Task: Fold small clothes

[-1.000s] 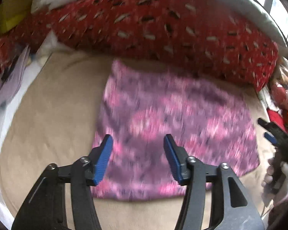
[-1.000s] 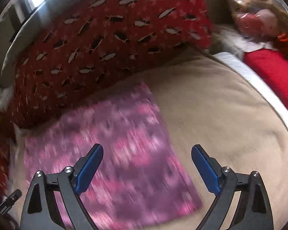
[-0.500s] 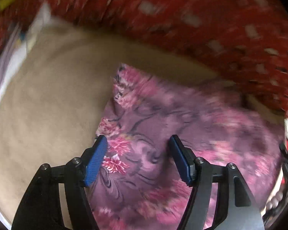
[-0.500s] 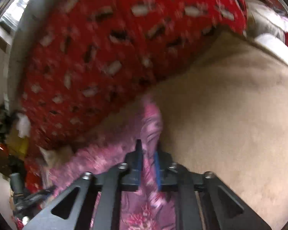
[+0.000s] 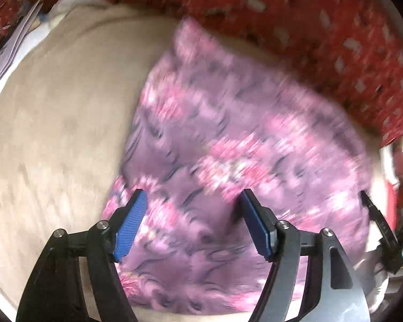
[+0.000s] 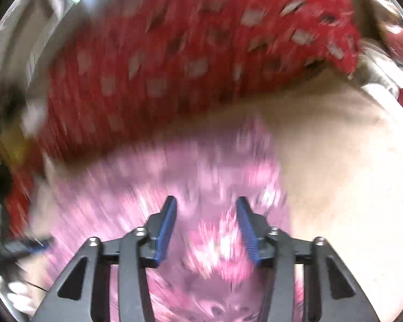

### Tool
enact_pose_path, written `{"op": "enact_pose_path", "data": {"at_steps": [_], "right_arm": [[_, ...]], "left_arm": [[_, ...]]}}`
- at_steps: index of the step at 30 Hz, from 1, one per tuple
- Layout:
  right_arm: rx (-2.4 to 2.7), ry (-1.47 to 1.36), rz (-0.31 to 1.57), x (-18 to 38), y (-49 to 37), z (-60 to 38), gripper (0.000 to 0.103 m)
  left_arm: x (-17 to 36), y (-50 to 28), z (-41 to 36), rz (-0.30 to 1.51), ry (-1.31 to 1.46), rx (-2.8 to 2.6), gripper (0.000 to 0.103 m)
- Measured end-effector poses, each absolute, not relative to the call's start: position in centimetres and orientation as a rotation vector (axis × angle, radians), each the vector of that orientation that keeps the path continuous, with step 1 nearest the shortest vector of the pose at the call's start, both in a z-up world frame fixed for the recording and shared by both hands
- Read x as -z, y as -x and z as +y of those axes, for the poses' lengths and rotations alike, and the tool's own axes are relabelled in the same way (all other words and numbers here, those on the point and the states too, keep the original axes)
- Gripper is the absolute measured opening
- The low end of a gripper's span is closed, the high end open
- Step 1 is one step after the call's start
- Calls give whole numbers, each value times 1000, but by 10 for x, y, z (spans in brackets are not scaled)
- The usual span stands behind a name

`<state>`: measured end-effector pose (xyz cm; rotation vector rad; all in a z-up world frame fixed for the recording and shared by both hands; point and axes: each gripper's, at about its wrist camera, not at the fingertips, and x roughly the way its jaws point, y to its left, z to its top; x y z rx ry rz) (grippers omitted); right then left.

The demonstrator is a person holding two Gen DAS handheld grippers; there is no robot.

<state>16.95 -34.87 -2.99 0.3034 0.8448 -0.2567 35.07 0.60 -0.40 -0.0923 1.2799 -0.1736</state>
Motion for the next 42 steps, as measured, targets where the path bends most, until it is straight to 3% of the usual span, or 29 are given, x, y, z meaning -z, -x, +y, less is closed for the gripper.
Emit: {"op": "enact_pose_path", "data": {"at_steps": [2,7,11,20,27,37,42], "right_arm": [[288,-165,843,19,-166,-327,49],[152,-195,812,0,-140,-294,51],[196,-162,951,37,-141,-290,56],[162,-198,799,1,-145,-264,56],[128,-222,849,12,-170,-252,57],[132,-218,831,16,-177,-257,57],[132,-196,828,18,-178,-258,57]], "left_arm": [[-7,-345,7,1276,115,182,71],[-29,-324,41,1291,373,248,71],[-24,-295,70,1326,536,233,71],[-7,-240,83,1348,739,248,71],[17,-236,58,1375,813,261,71],[26,-270,85,1298,1002,185,71],[4,-266,89,1272,905,267,71]]}}
